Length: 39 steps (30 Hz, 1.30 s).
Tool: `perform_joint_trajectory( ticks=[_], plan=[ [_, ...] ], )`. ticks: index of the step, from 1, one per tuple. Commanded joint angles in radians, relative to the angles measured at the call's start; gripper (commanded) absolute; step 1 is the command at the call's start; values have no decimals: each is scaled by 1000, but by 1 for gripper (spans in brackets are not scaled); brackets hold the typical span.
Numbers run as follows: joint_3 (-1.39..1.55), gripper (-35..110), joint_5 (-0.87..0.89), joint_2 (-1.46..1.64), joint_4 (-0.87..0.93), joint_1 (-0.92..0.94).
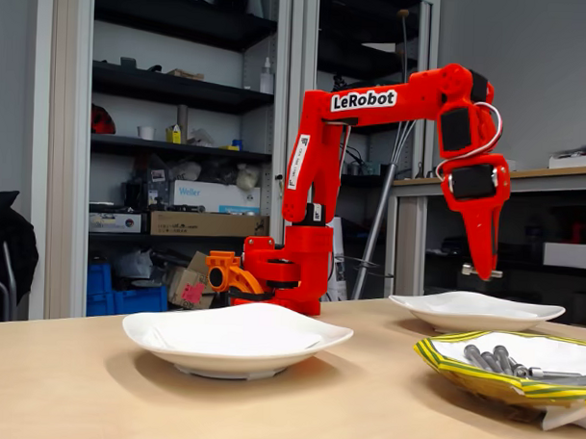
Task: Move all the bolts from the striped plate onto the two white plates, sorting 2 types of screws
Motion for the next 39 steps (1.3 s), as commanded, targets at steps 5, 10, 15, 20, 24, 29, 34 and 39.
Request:
perform_joint_trajectory(
  ticks=[5, 10, 15, 20, 24, 29, 34, 39],
  plan=[
    [183, 0, 285, 127, -103, -152],
    [233, 0, 457, 141, -130, -238],
    [270, 0, 675, 155, -156, -314],
    [321, 17, 741, 178, -229, -342],
    [380, 20, 746, 216, -295, -337],
    [325, 19, 491, 227, -295, -209],
    [167, 18, -37, 164, -307, 12],
    [71, 17, -325, 86, -373, 172]
  ],
)
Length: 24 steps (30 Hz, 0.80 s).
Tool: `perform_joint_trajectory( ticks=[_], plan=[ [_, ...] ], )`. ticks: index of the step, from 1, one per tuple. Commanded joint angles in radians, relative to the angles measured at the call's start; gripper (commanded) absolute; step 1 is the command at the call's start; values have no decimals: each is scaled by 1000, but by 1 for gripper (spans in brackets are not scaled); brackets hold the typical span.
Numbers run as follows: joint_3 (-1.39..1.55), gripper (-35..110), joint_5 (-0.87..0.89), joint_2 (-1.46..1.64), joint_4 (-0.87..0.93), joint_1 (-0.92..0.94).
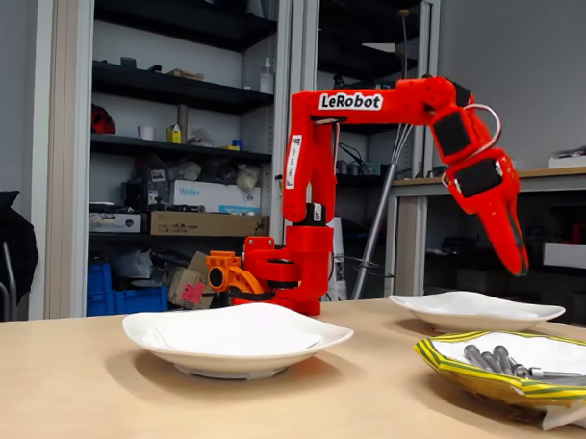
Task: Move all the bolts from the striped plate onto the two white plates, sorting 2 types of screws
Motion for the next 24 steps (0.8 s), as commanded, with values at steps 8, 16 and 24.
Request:
perform_joint_trajectory(
  ticks=[8, 16, 24],
  plan=[
    [-66, 19, 193, -118, -101, 130],
    [-133, 16, 250, -267, -186, 190],
    [-296, 15, 287, -425, -156, 216]
  ],
)
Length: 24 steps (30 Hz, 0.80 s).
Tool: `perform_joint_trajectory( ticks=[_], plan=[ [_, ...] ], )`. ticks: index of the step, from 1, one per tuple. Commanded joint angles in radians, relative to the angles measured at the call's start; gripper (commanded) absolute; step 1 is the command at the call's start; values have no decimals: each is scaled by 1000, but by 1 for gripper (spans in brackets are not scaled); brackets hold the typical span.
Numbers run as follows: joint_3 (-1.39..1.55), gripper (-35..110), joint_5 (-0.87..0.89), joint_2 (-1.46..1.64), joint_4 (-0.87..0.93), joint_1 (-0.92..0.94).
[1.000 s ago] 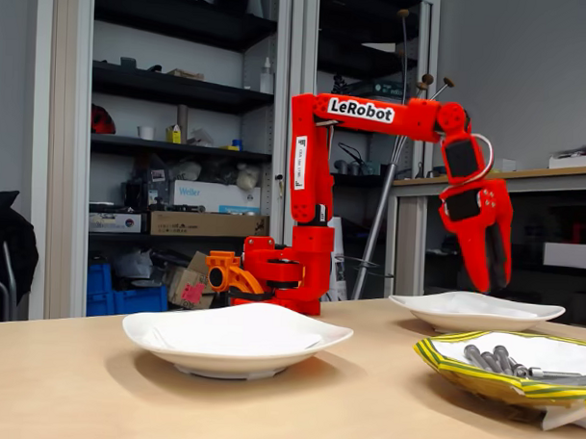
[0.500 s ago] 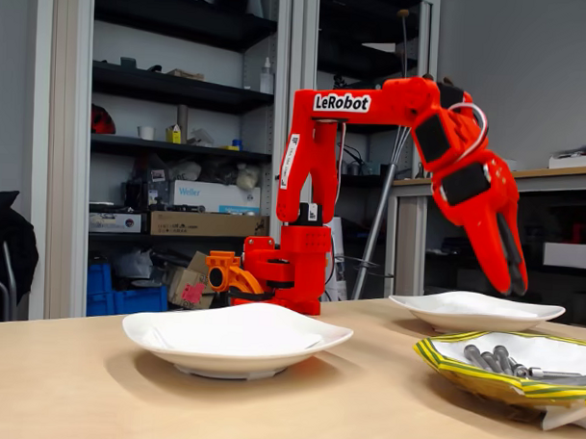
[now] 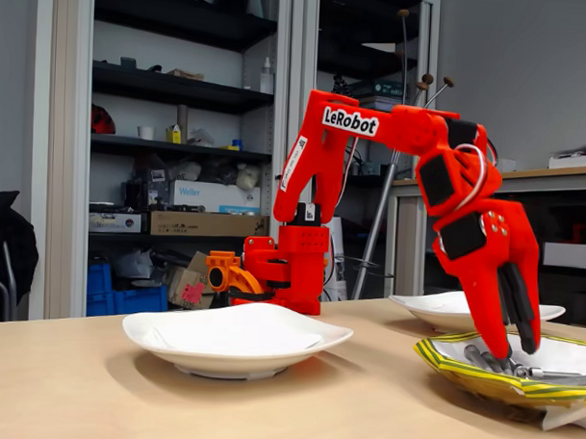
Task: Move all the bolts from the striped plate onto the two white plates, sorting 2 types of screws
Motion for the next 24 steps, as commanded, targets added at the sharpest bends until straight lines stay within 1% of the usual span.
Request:
perform_joint_trajectory(
  ticks=[1, 11, 24],
  plan=[
    [-86, 15, 31, -17, 28, 2],
    [-183, 11, 32, -115, 46, 5],
    [-285, 8, -48, -202, 91, -12]
  ],
)
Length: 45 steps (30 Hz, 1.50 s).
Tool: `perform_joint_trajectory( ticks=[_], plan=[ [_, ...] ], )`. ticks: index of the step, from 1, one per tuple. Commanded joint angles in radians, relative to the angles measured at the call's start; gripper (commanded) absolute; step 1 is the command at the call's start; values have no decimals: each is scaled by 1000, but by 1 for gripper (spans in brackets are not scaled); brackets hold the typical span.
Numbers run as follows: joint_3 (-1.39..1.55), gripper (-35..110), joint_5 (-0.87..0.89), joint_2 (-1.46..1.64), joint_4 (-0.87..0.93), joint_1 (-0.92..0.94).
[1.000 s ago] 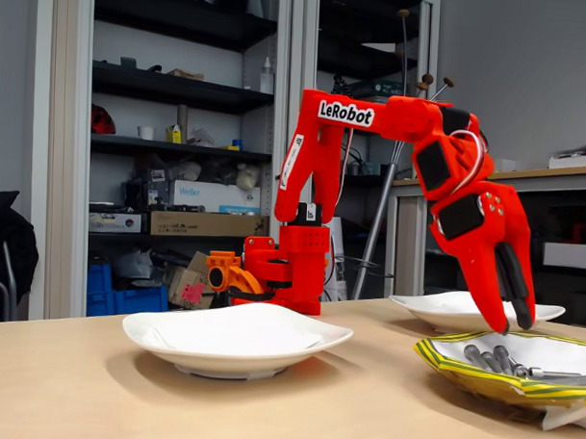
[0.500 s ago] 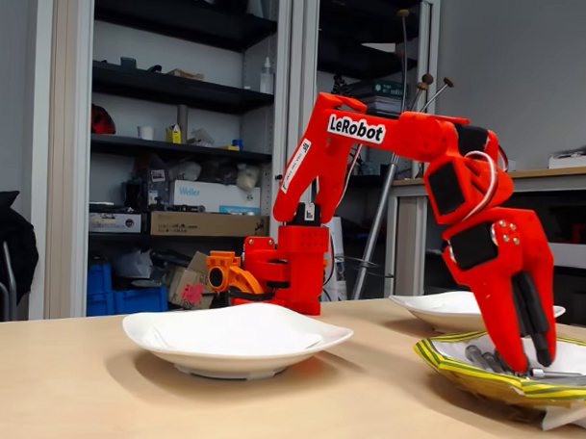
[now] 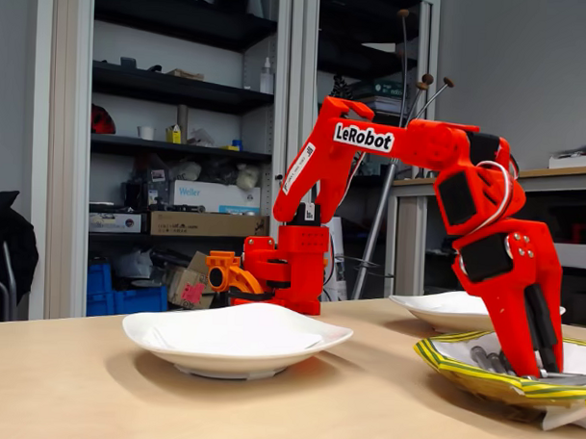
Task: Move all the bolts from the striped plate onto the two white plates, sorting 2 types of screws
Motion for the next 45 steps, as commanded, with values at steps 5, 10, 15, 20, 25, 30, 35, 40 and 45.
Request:
perform_joint_trajectory(
  ticks=[5, 10, 15, 20, 25, 30, 35, 40, 45],
  plan=[
    [-49, 0, 18, -5, 52, -11],
    [-58, 0, -21, 2, 78, -8],
    [-155, 0, -81, 21, 222, 0],
    [-190, 0, -101, 98, 342, -15],
    [-110, 0, -38, 229, 430, -80],
    [117, 0, 126, 430, 425, -207],
    [387, 0, 360, 624, 341, -390],
    [626, 0, 575, 782, 225, -557],
    [765, 0, 736, 888, 175, -655]
  ],
)
